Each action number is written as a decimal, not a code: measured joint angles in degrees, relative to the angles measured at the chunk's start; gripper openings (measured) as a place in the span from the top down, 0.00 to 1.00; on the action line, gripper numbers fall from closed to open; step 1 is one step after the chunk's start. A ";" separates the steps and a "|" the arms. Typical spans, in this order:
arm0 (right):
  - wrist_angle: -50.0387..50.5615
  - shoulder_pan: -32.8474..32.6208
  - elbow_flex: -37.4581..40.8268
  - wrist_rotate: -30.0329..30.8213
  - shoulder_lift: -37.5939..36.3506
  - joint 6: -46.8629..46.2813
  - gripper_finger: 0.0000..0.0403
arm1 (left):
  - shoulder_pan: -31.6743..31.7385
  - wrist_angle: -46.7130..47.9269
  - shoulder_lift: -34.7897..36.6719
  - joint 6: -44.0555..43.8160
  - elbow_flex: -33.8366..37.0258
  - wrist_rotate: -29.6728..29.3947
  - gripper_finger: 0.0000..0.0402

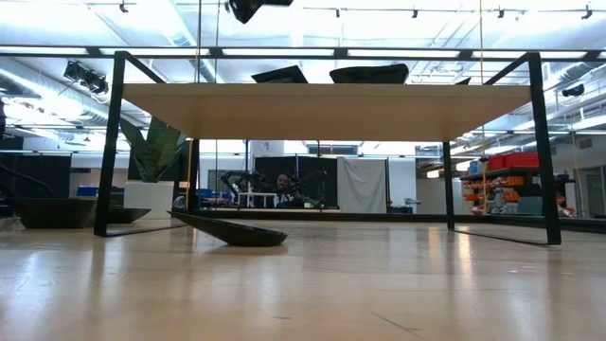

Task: Pick & Place Mini shaped plates
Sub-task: Stack the square plate on top of the square plate on the shelf

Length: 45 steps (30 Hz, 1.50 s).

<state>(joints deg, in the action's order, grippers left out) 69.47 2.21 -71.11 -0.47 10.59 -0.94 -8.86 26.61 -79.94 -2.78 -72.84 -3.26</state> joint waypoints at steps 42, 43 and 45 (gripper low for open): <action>-0.02 -0.01 -0.02 0.00 0.00 0.01 0.98 | 2.34 9.78 -7.33 24.01 0.07 -4.62 0.62; 0.01 0.00 -0.02 0.00 0.00 0.00 0.98 | 2.34 9.69 -7.29 24.01 0.06 -4.62 0.64; -0.02 0.00 -0.02 0.00 0.00 -0.01 0.98 | 2.32 9.83 -7.30 24.01 0.06 -4.60 0.67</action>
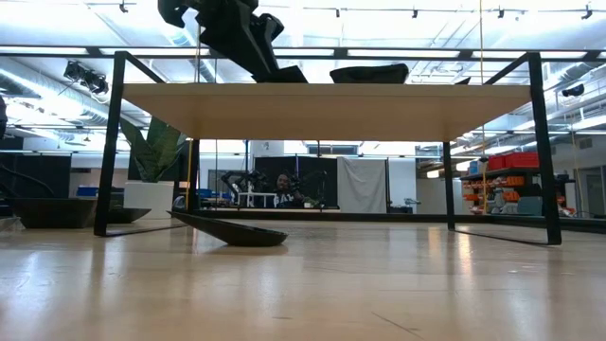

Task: Pick & Place Mini shaped plates
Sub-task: Stack the square plate on top of the square plate on the shelf

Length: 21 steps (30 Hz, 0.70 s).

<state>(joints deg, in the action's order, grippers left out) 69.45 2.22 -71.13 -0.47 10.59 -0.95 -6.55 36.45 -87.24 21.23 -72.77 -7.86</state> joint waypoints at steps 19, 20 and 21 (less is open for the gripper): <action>0.01 -0.01 0.00 0.00 0.00 0.01 0.98 | 0.00 -0.04 0.02 -0.04 0.00 0.00 0.87; 0.01 -0.01 0.00 0.00 0.00 0.01 0.98 | 0.00 -0.02 0.01 -0.04 0.00 -0.02 0.88; 0.02 -0.01 0.00 0.00 0.00 0.02 0.98 | 0.00 -0.03 0.02 -0.04 0.00 -0.01 0.89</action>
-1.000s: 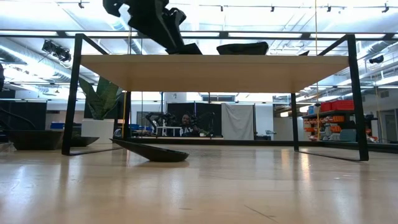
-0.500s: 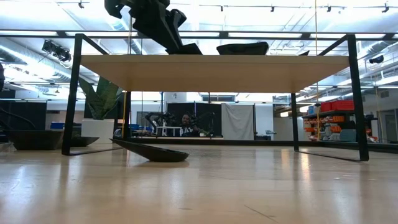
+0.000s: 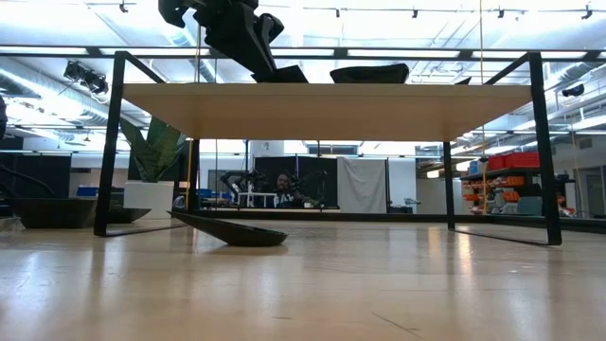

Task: Pick & Place Mini shaped plates
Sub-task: Stack the square plate on top of the square plate on the shelf

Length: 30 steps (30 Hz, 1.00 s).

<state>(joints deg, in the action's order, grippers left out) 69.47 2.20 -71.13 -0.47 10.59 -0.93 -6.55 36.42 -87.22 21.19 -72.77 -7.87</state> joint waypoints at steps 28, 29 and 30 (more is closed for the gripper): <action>-0.01 -0.01 0.01 0.00 0.00 -0.02 0.98 | 0.00 -0.15 0.02 0.00 -0.04 -0.10 0.99; 0.00 -0.01 0.00 0.00 0.00 -0.02 0.98 | 0.00 -0.22 0.02 -0.02 -0.04 -0.11 0.99; -0.02 0.01 0.00 0.00 0.00 -0.02 0.98 | 0.00 -0.21 0.02 -0.02 -0.04 -0.13 0.99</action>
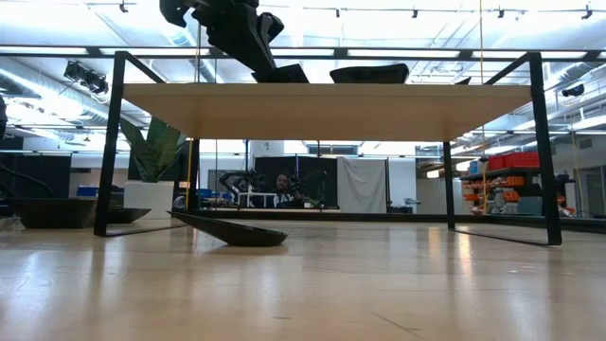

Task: Pick & Place Mini shaped plates
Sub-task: Stack the square plate on top of the square plate on the shelf

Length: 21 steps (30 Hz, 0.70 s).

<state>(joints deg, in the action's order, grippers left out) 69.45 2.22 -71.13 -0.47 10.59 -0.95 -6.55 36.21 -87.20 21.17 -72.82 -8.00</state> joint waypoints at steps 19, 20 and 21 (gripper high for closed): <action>0.01 -0.02 0.00 0.00 -0.02 0.01 0.98 | -0.07 -0.29 1.49 -1.49 0.00 -1.23 1.00; 0.00 -0.02 0.00 0.00 -0.02 0.01 0.98 | -0.07 -0.31 1.49 -1.49 0.00 -1.22 1.00; 0.02 -0.02 0.00 0.00 -0.02 0.02 0.98 | -0.07 -0.33 1.49 -1.50 0.00 -1.21 1.00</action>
<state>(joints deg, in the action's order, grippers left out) 69.47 2.20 -71.13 -0.47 10.57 -0.93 -6.61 35.87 -85.71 19.67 -72.82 -9.21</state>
